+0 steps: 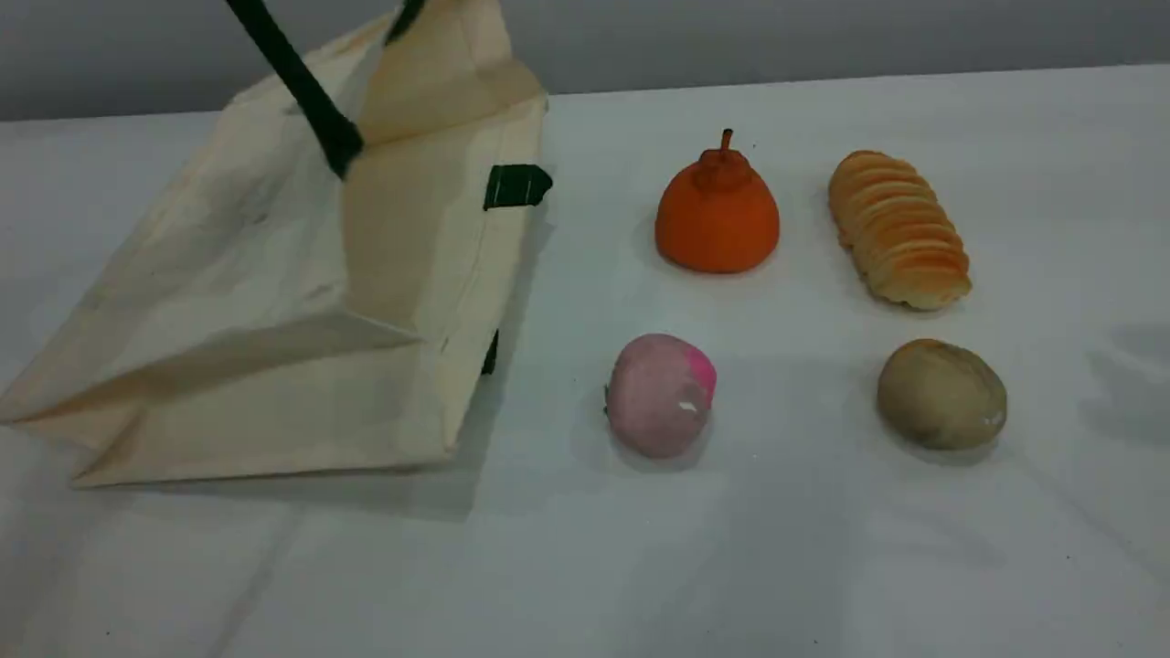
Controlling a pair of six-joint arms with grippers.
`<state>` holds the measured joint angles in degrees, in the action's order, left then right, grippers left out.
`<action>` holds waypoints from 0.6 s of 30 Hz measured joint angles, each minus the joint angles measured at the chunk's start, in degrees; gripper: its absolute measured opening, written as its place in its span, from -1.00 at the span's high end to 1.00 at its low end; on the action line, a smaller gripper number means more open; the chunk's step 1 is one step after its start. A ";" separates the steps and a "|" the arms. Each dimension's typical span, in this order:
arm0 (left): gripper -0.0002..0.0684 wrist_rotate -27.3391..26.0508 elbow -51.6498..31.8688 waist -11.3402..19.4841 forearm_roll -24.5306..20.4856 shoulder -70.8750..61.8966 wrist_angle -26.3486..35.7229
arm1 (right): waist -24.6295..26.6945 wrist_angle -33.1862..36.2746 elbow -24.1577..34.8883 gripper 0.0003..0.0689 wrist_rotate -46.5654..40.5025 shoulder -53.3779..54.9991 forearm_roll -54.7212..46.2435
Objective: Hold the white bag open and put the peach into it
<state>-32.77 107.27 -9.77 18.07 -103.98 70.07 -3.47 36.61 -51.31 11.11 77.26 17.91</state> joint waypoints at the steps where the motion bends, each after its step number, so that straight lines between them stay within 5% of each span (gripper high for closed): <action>1: 0.73 0.00 -0.07 -0.80 0.00 0.70 0.00 | 0.00 0.00 0.00 -0.57 0.00 0.00 0.00; 8: 0.73 -2.90 -4.67 -5.59 -0.05 3.95 -0.06 | 0.00 0.26 0.00 -0.57 0.62 0.00 0.00; 18: 0.73 -7.65 -5.65 -5.90 -0.10 10.34 -0.03 | 0.00 1.27 0.00 -0.57 1.68 0.00 -0.05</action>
<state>-40.42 101.63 -15.67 17.97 -93.64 70.03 -3.47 37.87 -51.31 12.79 77.26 17.86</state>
